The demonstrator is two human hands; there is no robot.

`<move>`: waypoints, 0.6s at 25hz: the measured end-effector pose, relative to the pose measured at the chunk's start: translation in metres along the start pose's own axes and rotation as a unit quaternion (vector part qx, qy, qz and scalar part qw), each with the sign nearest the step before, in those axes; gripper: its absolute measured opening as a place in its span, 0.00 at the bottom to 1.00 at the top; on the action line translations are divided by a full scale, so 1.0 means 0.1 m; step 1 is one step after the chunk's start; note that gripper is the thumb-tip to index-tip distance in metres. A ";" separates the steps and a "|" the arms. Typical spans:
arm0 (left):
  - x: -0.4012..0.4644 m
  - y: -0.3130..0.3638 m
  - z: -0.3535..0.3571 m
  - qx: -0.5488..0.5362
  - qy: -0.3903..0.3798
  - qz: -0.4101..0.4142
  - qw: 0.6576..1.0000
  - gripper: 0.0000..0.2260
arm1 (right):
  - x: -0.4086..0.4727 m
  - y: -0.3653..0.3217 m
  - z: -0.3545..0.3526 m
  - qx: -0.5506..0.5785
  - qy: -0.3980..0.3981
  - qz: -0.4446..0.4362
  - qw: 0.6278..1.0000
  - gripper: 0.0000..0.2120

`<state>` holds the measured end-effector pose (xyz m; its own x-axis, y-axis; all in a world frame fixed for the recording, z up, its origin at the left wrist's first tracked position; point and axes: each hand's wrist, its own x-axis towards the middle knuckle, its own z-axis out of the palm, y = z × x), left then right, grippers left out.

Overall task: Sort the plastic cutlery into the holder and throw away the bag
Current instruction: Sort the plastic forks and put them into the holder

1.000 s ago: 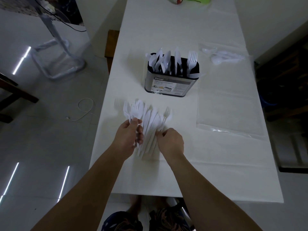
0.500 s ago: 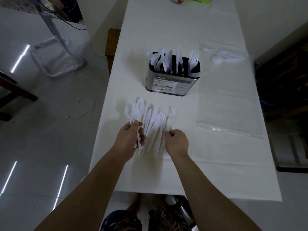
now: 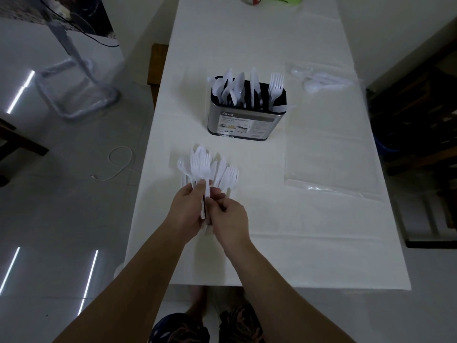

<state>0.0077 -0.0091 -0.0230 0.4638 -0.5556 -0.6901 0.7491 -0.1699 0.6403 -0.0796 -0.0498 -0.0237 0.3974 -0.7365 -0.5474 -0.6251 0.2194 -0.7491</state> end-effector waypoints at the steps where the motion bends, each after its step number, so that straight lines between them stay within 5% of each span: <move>1: -0.01 0.00 -0.03 0.013 0.003 0.009 1.000 0.14 | 0.00 0.00 0.01 -0.004 0.003 -0.003 1.000 0.12; 6: 0.05 0.04 -0.21 0.019 0.042 0.035 0.998 0.12 | 0.12 0.14 -0.14 -0.216 0.133 0.005 0.967 0.10; 9: 0.04 0.07 -0.26 -0.002 0.047 0.018 0.999 0.11 | 0.27 0.20 -0.17 -0.278 0.121 0.049 0.952 0.11; 15: 0.01 0.04 -0.24 0.016 0.039 0.004 0.999 0.10 | 0.29 0.13 -0.25 -0.234 0.122 0.087 0.961 0.11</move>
<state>0.0228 0.0090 -0.0292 0.5059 -0.4921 -0.7085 0.7308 -0.1919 0.6551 -0.0930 -0.0844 -0.0399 0.1262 -0.8556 -0.5019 -0.9238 0.0830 -0.3737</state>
